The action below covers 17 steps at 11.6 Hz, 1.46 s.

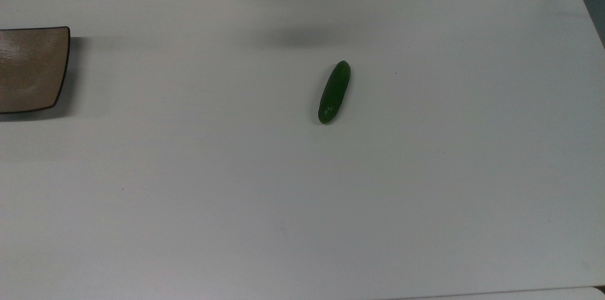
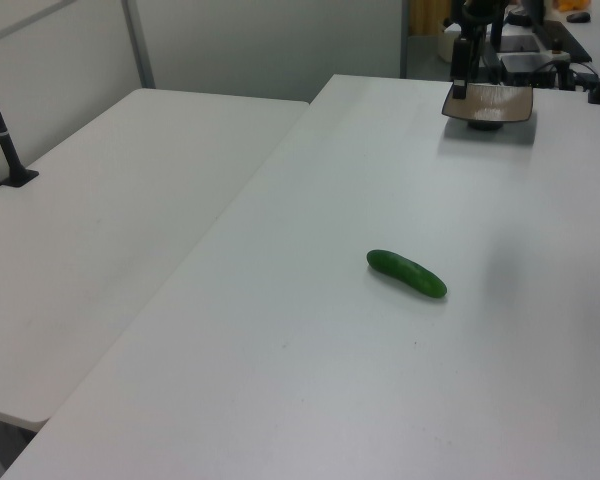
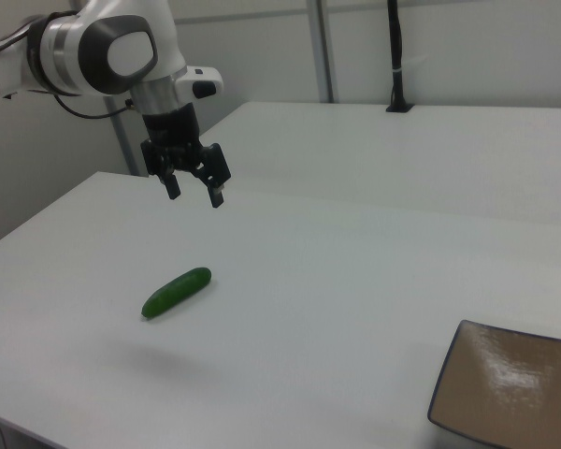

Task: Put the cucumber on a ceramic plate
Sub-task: 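Move the open gripper toward the green cucumber, then lower the gripper over the cucumber and close it around the middle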

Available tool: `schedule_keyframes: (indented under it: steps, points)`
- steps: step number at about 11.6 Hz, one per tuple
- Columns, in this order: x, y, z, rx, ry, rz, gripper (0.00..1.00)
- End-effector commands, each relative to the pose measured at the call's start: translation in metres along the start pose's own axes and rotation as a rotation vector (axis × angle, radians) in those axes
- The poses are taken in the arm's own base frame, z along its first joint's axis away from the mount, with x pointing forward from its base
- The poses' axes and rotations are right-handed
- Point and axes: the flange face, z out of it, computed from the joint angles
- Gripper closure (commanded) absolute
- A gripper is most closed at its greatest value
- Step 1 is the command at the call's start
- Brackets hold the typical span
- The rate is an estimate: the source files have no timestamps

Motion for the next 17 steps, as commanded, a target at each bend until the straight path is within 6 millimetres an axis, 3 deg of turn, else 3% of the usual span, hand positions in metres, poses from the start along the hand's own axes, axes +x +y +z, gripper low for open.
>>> schedule_keyframes:
  steps: [1, 2, 5, 9, 12, 13, 14, 17]
  points:
    - [0.004, -0.003, 0.008, 0.003, -0.005, -0.003, 0.0]
    - [0.006, -0.004, 0.011, 0.006, -0.005, -0.004, 0.0]
    - [0.02, -0.036, 0.026, 0.062, 0.014, 0.034, 0.0]
    - [0.051, -0.061, 0.058, 0.098, 0.064, 0.188, 0.0]
    - [0.075, -0.103, 0.108, 0.102, 0.049, 0.237, 0.0]
    - [0.077, -0.112, 0.125, 0.104, 0.019, 0.233, 0.0]
    - [0.074, -0.135, 0.137, 0.112, -0.005, 0.203, 0.0]
    - [0.077, -0.153, 0.186, 0.104, -0.079, 0.175, 0.0]
